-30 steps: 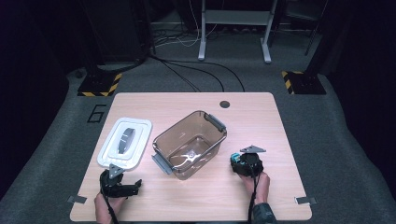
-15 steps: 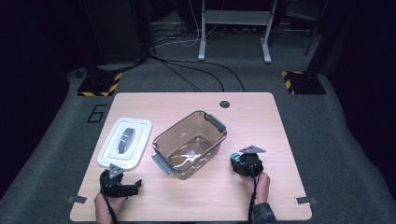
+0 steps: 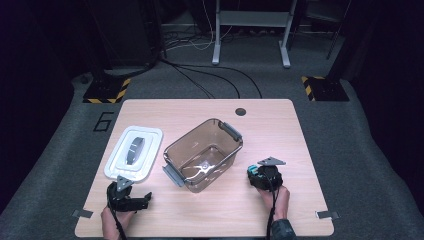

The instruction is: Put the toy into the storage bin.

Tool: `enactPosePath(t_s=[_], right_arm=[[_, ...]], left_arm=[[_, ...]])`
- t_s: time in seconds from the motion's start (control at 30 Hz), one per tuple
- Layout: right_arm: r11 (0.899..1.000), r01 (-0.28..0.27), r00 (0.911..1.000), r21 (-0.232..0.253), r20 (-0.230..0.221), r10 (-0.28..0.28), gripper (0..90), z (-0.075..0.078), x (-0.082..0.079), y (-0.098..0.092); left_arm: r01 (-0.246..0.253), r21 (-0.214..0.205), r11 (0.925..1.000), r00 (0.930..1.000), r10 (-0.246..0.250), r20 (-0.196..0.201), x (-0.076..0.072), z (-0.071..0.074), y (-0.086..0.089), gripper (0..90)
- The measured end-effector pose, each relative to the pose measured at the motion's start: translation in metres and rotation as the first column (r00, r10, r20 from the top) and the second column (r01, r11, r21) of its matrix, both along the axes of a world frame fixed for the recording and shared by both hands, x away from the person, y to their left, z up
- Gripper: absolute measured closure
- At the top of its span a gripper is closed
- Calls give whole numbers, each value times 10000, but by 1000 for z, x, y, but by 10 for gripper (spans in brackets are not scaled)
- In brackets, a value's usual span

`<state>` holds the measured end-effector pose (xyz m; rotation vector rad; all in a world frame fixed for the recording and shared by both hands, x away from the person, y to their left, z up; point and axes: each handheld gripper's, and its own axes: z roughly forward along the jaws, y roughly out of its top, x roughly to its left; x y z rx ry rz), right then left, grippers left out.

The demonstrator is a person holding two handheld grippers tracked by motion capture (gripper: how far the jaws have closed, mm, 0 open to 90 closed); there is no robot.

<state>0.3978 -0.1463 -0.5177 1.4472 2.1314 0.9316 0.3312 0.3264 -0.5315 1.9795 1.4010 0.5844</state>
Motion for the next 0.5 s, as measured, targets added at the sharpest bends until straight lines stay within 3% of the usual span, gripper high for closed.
enactPosePath(t_s=[0.1, 0.27, 0.5], right_arm=[[10000, 2, 10000, 6, -41, -2, 452, 0, -1, -1], [10000, -60, 9999, 28, 84, 60, 519, 0, -4, -3], [9999, -140, 9995, -91, 280, 142, 528, 1, -6, -2]], left_arm=[[1, 4, 10000, 10000, -1, 0, 0, 0, 0, 0], [-2, 3, 10000, 10000, 2, 0, 0, 0, 0, 0], [-4, 2, 10000, 10000, 4, -2, 0, 0, 0, 0]])
